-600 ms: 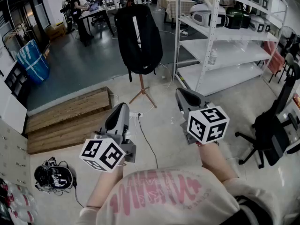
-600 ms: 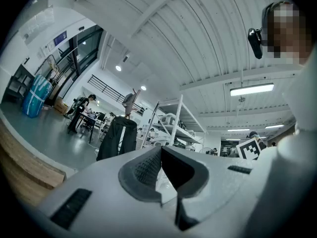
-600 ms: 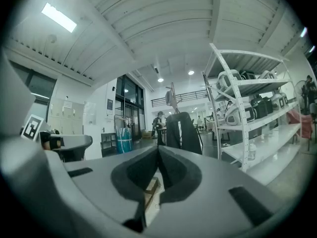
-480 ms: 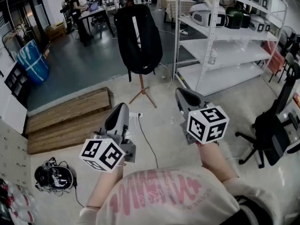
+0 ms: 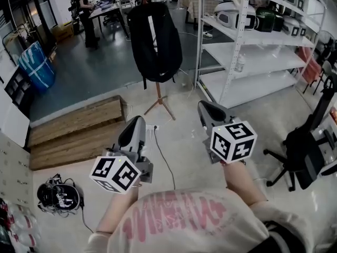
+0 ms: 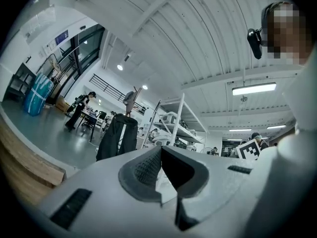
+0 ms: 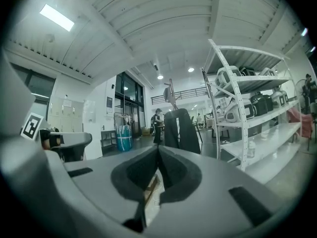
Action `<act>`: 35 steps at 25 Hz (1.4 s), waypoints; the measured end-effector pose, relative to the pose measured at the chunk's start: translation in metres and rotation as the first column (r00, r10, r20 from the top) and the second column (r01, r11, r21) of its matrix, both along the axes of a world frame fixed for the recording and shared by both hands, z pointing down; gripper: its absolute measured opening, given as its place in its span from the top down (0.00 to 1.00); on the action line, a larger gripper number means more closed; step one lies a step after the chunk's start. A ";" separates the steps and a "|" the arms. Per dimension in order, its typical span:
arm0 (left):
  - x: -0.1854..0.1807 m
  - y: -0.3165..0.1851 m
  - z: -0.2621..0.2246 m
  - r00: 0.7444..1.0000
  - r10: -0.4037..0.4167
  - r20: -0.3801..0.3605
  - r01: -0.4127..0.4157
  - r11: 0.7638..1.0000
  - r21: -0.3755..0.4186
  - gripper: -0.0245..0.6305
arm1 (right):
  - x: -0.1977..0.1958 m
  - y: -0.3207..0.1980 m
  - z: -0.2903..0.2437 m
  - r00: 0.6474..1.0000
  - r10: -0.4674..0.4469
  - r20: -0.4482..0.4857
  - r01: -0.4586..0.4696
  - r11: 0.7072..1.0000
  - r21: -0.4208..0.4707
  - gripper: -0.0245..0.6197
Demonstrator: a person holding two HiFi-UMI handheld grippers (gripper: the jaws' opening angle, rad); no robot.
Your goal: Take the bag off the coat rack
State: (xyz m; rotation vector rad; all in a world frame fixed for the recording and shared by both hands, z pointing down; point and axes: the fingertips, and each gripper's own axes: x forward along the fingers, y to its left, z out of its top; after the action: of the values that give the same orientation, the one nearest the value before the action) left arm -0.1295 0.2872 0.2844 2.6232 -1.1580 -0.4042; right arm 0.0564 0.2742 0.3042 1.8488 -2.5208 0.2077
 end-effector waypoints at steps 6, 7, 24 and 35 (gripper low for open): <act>0.020 -0.012 0.007 1.000 -0.018 -0.012 0.018 1.000 -0.009 0.96 | 0.024 -0.014 0.006 0.999 -0.016 0.030 0.016 1.000 -0.005 0.95; 0.025 -0.014 0.010 1.000 -0.022 -0.017 0.022 1.000 -0.011 0.96 | 0.029 -0.016 0.009 0.999 -0.016 0.030 0.016 1.000 -0.009 0.95; 0.060 -0.043 0.061 0.998 -0.052 -0.045 0.047 0.993 -0.109 0.96 | 0.049 -0.063 0.076 0.995 -0.099 -0.010 0.097 0.986 -0.134 0.95; 0.055 -0.153 0.070 0.996 -0.003 -0.085 -0.008 0.992 -0.124 0.96 | 0.034 -0.155 0.092 0.995 -0.090 -0.039 0.082 0.983 -0.161 0.95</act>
State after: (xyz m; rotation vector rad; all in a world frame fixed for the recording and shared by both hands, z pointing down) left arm -0.0743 0.1339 0.3546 2.4761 -1.1158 -0.4248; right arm 0.0902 0.1194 0.3957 1.6639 -2.4663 0.3506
